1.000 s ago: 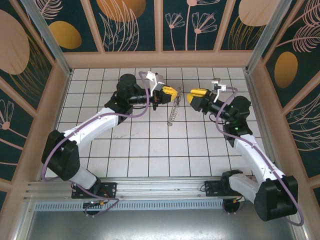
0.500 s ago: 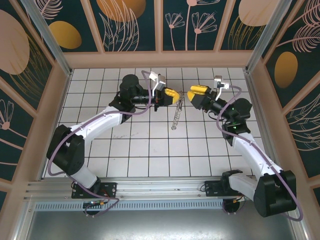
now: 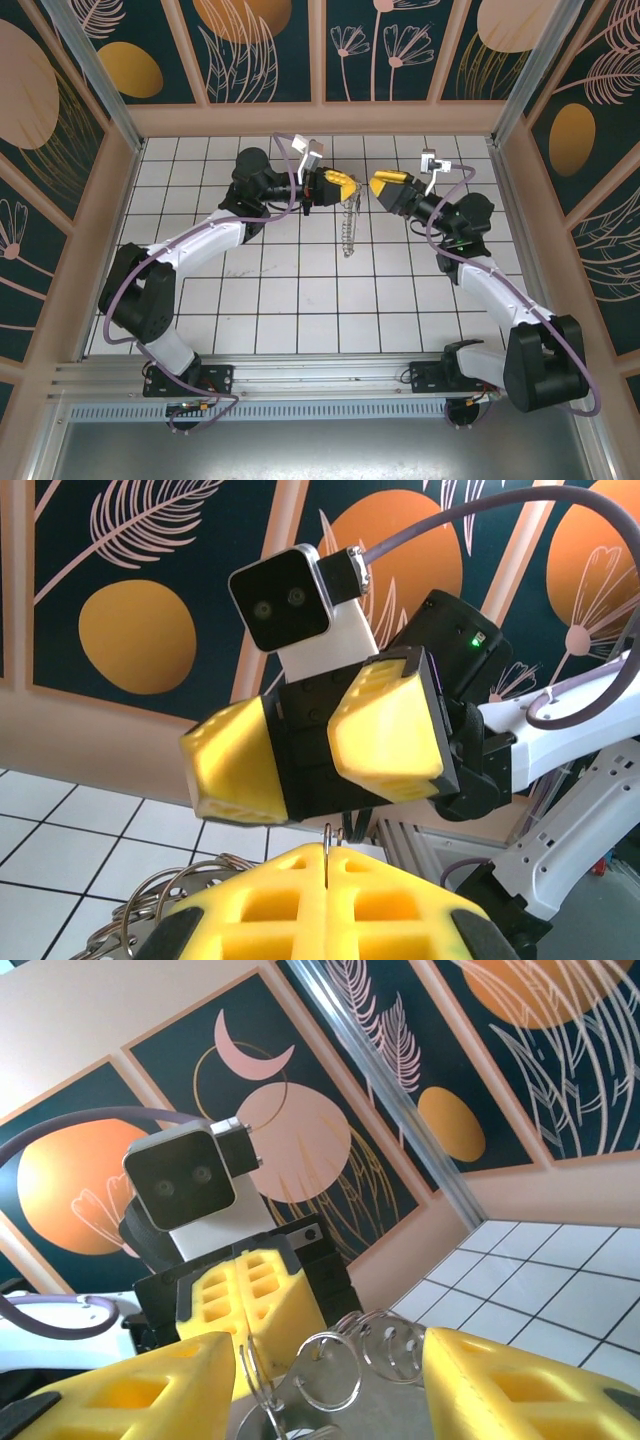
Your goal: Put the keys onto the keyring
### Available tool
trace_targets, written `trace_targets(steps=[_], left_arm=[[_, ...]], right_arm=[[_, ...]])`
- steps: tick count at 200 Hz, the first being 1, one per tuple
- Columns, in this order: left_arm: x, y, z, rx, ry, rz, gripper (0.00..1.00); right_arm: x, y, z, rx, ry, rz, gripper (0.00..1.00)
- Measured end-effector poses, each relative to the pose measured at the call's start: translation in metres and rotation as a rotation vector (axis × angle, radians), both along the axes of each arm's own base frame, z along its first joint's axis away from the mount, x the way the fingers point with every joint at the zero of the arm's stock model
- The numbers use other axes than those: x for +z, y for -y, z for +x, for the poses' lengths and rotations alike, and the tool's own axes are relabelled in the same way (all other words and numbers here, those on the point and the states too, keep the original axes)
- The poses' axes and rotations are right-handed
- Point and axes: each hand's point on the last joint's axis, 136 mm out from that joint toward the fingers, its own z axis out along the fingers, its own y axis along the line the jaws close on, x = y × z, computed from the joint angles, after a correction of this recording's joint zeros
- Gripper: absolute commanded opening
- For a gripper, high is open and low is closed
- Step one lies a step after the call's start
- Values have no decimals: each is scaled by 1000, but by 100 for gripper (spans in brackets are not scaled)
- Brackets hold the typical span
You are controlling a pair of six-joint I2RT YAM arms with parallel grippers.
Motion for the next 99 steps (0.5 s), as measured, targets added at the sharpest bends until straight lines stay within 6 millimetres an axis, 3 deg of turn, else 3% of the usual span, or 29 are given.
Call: trace_targets(steps=[51, 99], left_arm=[[3, 1, 1, -8, -18, -22, 0], [5, 1, 1, -14, -34, -41, 0]], right_arm=[[0, -15, -8, 50, 10, 8, 50], [-4, -21, -7, 60, 5, 11, 43]])
